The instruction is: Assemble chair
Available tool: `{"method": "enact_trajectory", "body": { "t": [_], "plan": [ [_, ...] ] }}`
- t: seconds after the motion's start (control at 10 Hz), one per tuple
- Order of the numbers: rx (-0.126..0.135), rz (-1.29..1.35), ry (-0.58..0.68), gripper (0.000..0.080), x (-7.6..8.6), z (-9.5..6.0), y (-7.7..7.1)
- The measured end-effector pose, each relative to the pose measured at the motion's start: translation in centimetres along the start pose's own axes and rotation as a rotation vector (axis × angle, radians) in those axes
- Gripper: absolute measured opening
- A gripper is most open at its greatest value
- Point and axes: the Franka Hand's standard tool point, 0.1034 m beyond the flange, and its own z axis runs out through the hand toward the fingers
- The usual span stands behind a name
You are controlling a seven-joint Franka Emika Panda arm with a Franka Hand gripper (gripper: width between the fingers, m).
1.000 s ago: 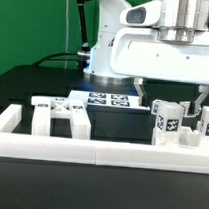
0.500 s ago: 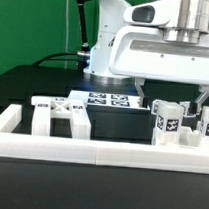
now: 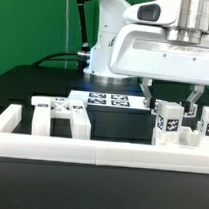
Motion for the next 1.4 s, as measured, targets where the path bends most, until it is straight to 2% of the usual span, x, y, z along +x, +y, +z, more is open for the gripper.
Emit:
{"method": "enact_trajectory", "body": {
  "t": [0.1, 0.6, 1.1, 1.3, 1.4],
  "plan": [
    [0.0, 0.0, 0.0, 0.0286, 0.0, 0.0, 0.0],
    [0.005, 0.352, -0.008, 0.0289, -0.3, 0.0, 0.0],
    [-0.027, 0.553, -0.042, 0.0301, -1.2, -0.1, 0.9],
    [-0.028, 0.549, -0.043, 0.0301, -1.2, -0.1, 0.9],
    [-0.025, 0.539, -0.041, 0.0569, -1.1, -0.2, 0.8]
  ]
}}
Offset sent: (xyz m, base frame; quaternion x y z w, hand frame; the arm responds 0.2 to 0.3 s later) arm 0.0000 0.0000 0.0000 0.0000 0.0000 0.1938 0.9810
